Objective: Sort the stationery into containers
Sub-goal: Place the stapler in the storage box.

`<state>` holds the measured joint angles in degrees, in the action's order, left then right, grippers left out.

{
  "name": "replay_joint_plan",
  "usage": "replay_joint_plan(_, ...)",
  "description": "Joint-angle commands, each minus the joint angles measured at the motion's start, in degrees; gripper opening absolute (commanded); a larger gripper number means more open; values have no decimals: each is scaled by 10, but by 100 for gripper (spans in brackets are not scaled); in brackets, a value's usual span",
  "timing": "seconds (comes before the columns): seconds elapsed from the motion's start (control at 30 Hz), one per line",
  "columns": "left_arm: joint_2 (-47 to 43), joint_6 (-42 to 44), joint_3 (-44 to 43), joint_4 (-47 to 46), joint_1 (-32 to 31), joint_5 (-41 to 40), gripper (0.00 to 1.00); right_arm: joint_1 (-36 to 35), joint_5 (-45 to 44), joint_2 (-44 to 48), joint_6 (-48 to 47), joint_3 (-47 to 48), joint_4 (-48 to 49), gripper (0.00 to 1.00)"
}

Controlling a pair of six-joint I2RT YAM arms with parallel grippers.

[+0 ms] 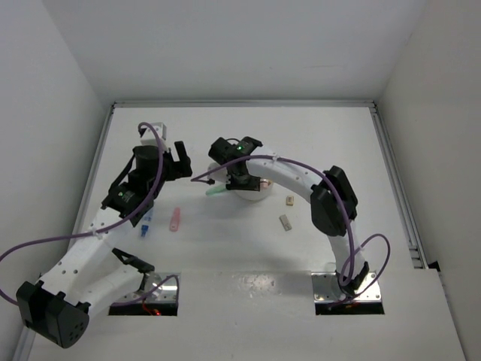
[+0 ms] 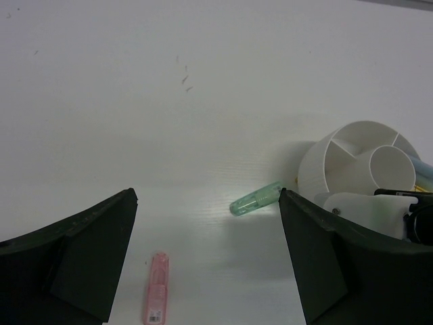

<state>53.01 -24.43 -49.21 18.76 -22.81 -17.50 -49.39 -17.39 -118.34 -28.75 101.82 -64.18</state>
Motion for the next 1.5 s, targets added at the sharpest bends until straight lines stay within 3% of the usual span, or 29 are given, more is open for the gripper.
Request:
replay_joint_plan(0.0, -7, -2, -2, -14, 2, -12, 92, -6, -23, 0, -5, 0, 13, 21)
replay_joint_plan(0.13, -7, -2, -2, -14, 2, -12, 92, -12, -41, -6, -5, -5, 24, 26)
replay_joint_plan(0.43, -7, -2, -2, -14, 2, -12, 92, -17, -52, 17, -10, 0, 30, 51)
replay_joint_plan(1.07, -7, -2, -2, -14, 2, -12, 92, -33, -59, 71, 11, 20, 25, 56)
replay_joint_plan(1.1, -7, -2, -2, -14, 2, -12, 92, -39, -59, 76, 16, 20, 32, 54)
replay_joint_plan(1.17, -7, -2, -2, -14, 2, -12, 92, -39, -46, 96, 32, 43, 48, 12)
replay_joint_plan(1.2, -7, -2, -2, -14, 2, -12, 86, -32, -17, 106, 57, 48, 64, 0)
replay_joint_plan(1.23, -7, -2, -2, -14, 2, -12, 77, -26, 10, 120, 66, 48, 74, 0)
replay_joint_plan(1.27, -7, -2, 3, -14, 2, -7, 60, -19, 34, 135, 78, 41, 84, 0)
replay_joint_plan(1.3, -1, -2, 3, -14, 2, -7, 23, -19, 60, 171, 101, 28, 101, 0)
replay_joint_plan(1.33, 10, -2, 3, -20, 2, 0, 11, -19, 67, 190, 108, -10, 140, 0)
replay_joint_plan(1.4, 31, -2, 3, -20, 2, 39, 0, -5, 75, 226, 134, -62, 176, 0)
replay_joint_plan(1.47, 59, -2, 3, -20, 2, 83, 0, 3, 58, 274, 140, -96, 225, 0)
